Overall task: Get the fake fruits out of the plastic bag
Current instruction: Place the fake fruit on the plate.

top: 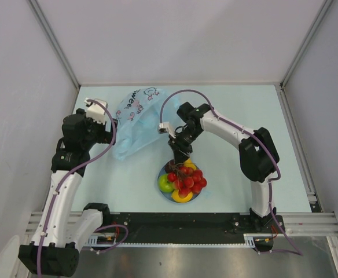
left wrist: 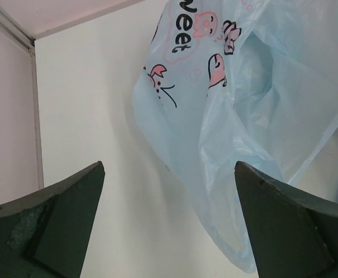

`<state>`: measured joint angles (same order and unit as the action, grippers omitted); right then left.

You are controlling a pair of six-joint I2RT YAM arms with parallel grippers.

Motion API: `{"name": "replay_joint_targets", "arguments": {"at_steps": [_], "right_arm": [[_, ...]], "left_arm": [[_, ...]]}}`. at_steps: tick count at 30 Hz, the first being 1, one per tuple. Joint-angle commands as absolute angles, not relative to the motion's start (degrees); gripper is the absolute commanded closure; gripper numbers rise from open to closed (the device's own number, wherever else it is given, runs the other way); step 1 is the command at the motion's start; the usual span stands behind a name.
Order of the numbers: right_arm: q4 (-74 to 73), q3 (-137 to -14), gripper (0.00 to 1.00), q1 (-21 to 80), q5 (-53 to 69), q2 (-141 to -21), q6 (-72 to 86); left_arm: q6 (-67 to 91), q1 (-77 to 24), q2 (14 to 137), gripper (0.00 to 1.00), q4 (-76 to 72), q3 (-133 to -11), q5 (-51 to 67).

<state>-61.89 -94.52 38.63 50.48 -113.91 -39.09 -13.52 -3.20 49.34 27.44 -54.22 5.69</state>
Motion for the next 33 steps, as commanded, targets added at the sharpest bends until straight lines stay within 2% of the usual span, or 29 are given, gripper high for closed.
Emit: {"name": "replay_joint_targets", "arguments": {"at_steps": [1,3,6,7,8,12,20,33], "right_arm": [[-62.84,-93.69,0.90,38.76,51.24,-112.68,-39.46],[-62.67,-93.17,0.89,38.76,51.07,-112.59,-39.46],[-61.61,-92.99,0.77,38.76,50.28,-112.50,-38.32],[-61.35,-92.99,0.68,38.76,50.10,-112.59,-37.62],[-60.56,-92.99,0.64,38.76,49.84,-112.41,-37.27],[-59.15,-93.87,0.51,38.76,49.57,-112.67,-35.51],[-58.18,-95.98,0.41,38.32,49.22,-112.59,-33.75],[-56.44,-97.11,0.39,37.18,49.66,-112.15,-30.86]], "left_arm": [[-12.66,-2.64,48.61,0.00,25.66,-53.61,6.94],[-12.74,-2.64,48.52,0.00,25.66,-53.61,6.94],[-12.66,-2.64,48.43,0.00,25.58,-53.53,6.94],[-12.74,-2.64,48.43,0.00,25.66,-53.53,7.12],[-12.66,-2.55,48.43,0.00,25.66,-53.44,7.03],[-12.48,-2.55,48.52,0.00,25.49,-53.44,7.47],[-12.39,-2.55,48.43,0.00,25.40,-53.26,8.00],[-11.78,-2.46,48.43,0.00,25.05,-52.38,8.61]]}}
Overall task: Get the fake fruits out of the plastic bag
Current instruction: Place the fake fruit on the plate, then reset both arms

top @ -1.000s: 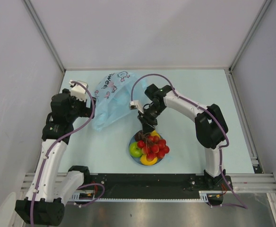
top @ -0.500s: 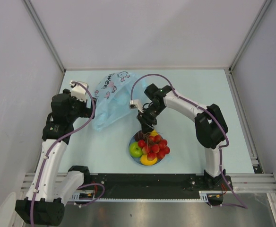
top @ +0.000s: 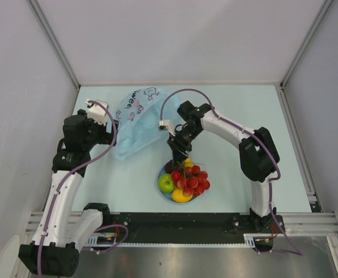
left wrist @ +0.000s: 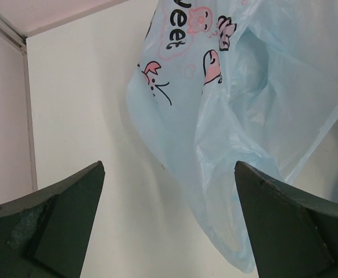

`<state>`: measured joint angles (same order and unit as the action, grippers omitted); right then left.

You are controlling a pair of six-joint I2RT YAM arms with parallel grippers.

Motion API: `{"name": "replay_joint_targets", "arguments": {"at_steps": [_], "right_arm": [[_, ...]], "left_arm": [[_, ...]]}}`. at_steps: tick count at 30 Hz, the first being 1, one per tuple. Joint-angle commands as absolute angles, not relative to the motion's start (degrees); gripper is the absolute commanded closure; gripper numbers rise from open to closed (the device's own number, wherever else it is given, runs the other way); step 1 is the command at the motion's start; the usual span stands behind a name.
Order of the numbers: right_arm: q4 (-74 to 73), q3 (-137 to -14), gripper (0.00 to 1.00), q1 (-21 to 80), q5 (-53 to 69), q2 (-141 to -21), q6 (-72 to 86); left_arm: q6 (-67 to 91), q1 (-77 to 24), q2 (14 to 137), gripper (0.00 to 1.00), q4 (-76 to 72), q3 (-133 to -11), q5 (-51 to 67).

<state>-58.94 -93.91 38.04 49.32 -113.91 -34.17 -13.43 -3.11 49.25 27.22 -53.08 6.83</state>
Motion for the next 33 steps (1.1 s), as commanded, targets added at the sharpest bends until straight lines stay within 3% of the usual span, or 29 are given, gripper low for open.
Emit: {"name": "replay_joint_targets", "arguments": {"at_steps": [1,16,17,19,20,23,27,30,33], "right_arm": [[-54.42,-97.90,0.39,36.74,49.48,-112.32,-28.85],[-45.27,-107.31,0.37,33.84,46.34,-113.21,-18.90],[-44.57,-109.49,0.33,33.14,45.01,-112.77,-18.55],[-42.46,-111.44,0.20,32.78,36.51,-111.71,-18.11],[-41.67,-112.40,0.01,32.78,32.04,-111.27,-18.28],[-36.67,-111.98,0.01,32.70,12.97,-108.99,-17.85],[-25.70,-101.39,0.00,32.87,-19.16,-106.09,-16.96],[-19.78,-92.22,0.00,32.78,-27.05,-100.04,-19.33],[-22.31,-83.34,0.00,31.82,-23.23,-92.31,-19.43]], "left_arm": [[-11.78,-2.46,48.43,0.00,24.96,-52.30,8.70],[-12.48,-2.37,49.22,0.00,25.66,-54.49,9.67],[-12.57,-2.37,49.39,0.00,25.75,-54.75,9.58],[-12.83,-2.37,49.83,0.00,25.84,-55.72,9.14],[-12.92,-2.46,50.10,0.00,25.93,-56.07,8.71],[-12.48,-2.37,51.06,0.00,25.84,-56.78,6.87],[-11.43,-2.37,51.77,0.00,25.22,-56.69,4.75],[-11.42,-2.37,52.12,0.00,24.43,-55.73,3.43],[-11.69,-2.37,52.03,0.00,24.00,-54.41,2.99]]}}
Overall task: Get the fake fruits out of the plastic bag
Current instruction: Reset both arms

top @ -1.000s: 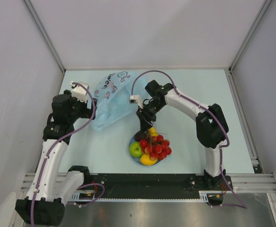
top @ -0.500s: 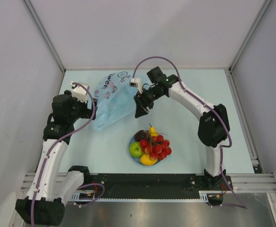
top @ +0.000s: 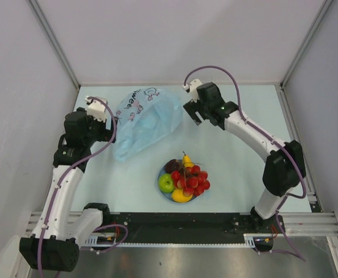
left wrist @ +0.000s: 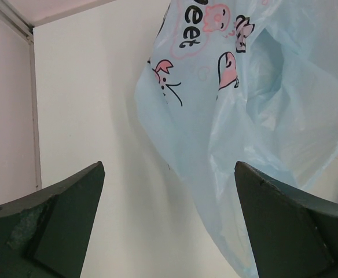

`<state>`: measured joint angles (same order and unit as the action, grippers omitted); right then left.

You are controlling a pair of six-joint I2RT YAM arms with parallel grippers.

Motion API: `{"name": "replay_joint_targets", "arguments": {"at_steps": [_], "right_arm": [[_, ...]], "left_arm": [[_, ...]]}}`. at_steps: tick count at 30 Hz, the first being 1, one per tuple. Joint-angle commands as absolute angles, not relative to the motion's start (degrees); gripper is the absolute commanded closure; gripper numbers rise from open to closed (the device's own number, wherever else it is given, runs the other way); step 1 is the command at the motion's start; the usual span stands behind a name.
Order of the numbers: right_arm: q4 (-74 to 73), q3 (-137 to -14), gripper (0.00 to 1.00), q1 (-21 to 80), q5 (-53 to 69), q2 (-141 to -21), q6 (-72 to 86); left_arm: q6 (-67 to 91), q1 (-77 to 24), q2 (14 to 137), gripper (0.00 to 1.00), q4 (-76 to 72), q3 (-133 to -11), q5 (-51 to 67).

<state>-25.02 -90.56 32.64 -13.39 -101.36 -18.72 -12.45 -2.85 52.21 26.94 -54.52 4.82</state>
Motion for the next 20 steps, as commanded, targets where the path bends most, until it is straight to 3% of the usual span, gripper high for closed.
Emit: {"name": "replay_joint_targets", "arguments": {"at_steps": [1,6,13,20], "right_arm": [[-23.72,-81.06,0.00,30.77,-21.72,-90.72,-18.90],[-30.23,-77.87,0.00,25.94,-16.09,-81.66,-13.10],[-34.28,-75.59,0.00,16.01,-12.40,-77.08,-9.06],[-33.84,-71.37,0.00,7.39,-0.98,-74.27,-4.93]], "left_arm": [[-11.95,-2.46,51.94,0.00,23.91,-53.80,2.99],[-12.74,-2.46,51.68,0.00,23.21,-50.98,0.45],[-11.43,-2.29,51.85,0.00,23.47,-49.66,-4.04],[-11.34,-2.29,52.12,0.00,23.38,-49.83,-4.48]]}}
